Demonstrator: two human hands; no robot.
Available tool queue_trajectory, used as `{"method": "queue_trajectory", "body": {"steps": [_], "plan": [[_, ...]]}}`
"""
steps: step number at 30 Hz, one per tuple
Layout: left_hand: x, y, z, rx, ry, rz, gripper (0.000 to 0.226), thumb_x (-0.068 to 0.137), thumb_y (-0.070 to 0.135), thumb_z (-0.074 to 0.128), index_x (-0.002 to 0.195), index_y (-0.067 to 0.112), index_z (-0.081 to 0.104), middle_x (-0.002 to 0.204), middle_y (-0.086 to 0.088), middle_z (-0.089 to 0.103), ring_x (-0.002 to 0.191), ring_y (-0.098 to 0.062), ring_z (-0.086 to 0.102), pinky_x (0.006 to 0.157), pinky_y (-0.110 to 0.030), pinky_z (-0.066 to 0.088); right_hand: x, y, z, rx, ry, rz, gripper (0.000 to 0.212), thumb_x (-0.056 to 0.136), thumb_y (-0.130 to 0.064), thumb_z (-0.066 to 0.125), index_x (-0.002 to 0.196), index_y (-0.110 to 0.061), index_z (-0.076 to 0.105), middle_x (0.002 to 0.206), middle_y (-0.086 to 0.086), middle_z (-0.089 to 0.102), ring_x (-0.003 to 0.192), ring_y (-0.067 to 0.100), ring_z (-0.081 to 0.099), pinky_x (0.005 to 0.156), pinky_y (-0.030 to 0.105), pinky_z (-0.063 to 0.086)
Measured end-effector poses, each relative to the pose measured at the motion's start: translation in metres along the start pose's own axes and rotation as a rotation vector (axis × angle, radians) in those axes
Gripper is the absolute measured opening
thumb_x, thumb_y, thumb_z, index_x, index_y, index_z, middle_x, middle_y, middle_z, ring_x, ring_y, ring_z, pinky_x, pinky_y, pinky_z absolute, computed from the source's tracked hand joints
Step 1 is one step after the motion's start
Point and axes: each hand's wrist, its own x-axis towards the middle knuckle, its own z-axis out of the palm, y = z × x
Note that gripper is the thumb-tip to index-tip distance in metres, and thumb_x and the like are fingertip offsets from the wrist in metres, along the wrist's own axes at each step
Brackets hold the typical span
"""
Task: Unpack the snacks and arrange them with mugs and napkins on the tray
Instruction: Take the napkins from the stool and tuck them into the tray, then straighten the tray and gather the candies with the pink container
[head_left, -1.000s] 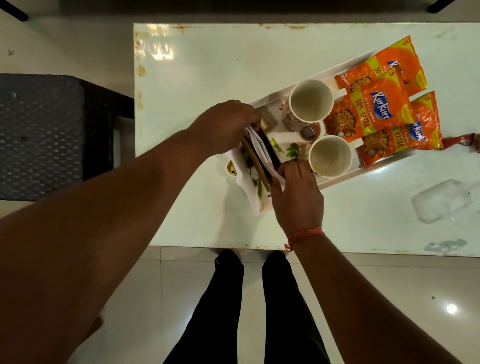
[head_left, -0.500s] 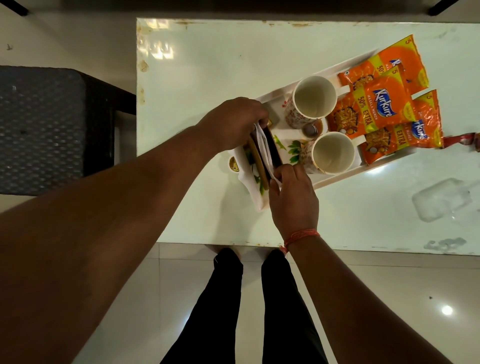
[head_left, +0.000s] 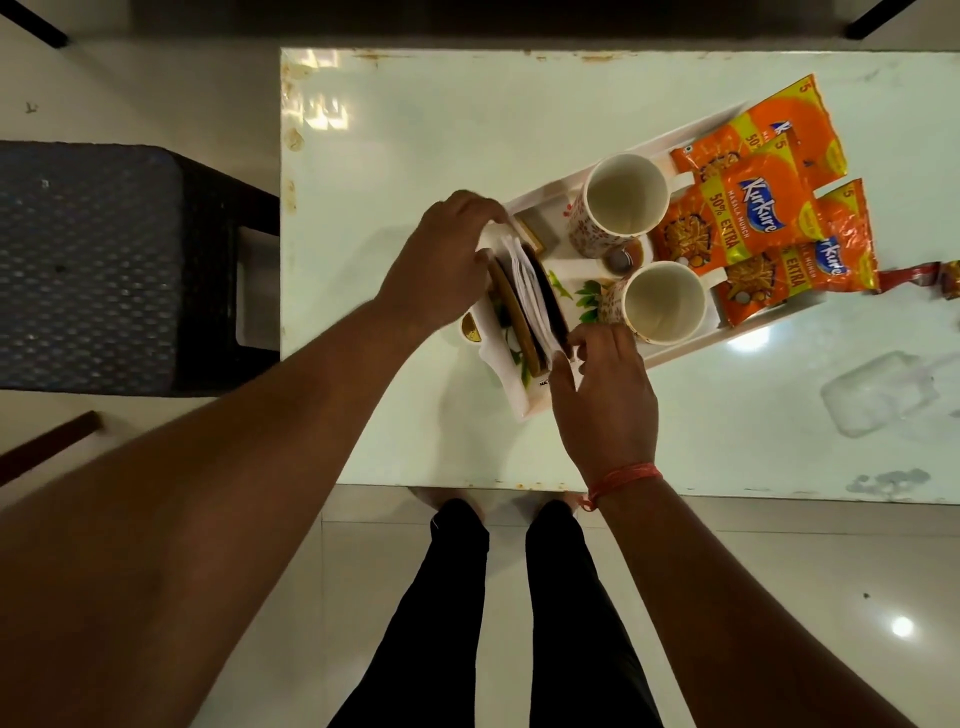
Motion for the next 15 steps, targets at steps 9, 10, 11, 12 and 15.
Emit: {"method": "queue_trajectory", "body": {"steps": [9,10,11,12,15], "plan": [[-0.078,0.014,0.030,-0.641,0.163,-0.743,0.034,0.094,0.014,0.060,0.127,0.021,0.053,0.133,-0.001,0.053,0.114,-0.018,0.057,0.085,-0.021,0.044,0.009,0.024,-0.061,0.032,0.189,-0.063,0.022,0.093,-0.025,0.059,0.111,-0.013,0.055,0.108,0.006,0.057,0.085,0.016,0.057,0.066,0.035,0.052],[-0.081,0.018,0.033,-0.679,0.162,-0.780,0.035,0.094,0.016,0.060,0.128,0.023,0.052,0.134,0.000,0.052,0.112,-0.015,0.057,0.081,-0.018,0.042,0.014,0.030,-0.070,0.037,0.215,-0.069,0.021,0.093,-0.024,0.059,0.110,-0.012,0.055,0.107,0.007,0.057,0.084,0.015,0.056,0.066,0.034,0.051],[-0.082,0.021,0.035,-0.707,0.165,-0.809,0.036,0.095,0.018,0.060,0.129,0.024,0.052,0.134,0.002,0.052,0.108,-0.010,0.057,0.076,-0.014,0.041,0.021,0.037,-0.078,0.038,0.241,-0.077,0.020,0.093,-0.024,0.059,0.109,-0.012,0.055,0.105,0.008,0.057,0.083,0.015,0.054,0.066,0.034,0.050],[-0.082,0.022,0.037,-0.720,0.161,-0.828,0.036,0.096,0.020,0.059,0.131,0.025,0.051,0.132,0.004,0.051,0.100,-0.003,0.057,0.071,-0.011,0.039,0.028,0.045,-0.085,0.035,0.264,-0.089,0.020,0.093,-0.024,0.059,0.107,-0.012,0.054,0.104,0.009,0.057,0.083,0.016,0.054,0.068,0.035,0.049],[-0.075,0.027,0.043,-0.748,0.197,-0.858,0.034,0.097,0.024,0.055,0.131,0.028,0.051,0.130,0.001,0.056,0.083,0.005,0.057,0.073,-0.016,0.041,0.064,0.075,-0.105,0.020,0.284,-0.125,0.020,0.094,-0.027,0.056,0.104,-0.010,0.054,0.104,0.013,0.056,0.089,0.026,0.055,0.074,0.041,0.048]]}}
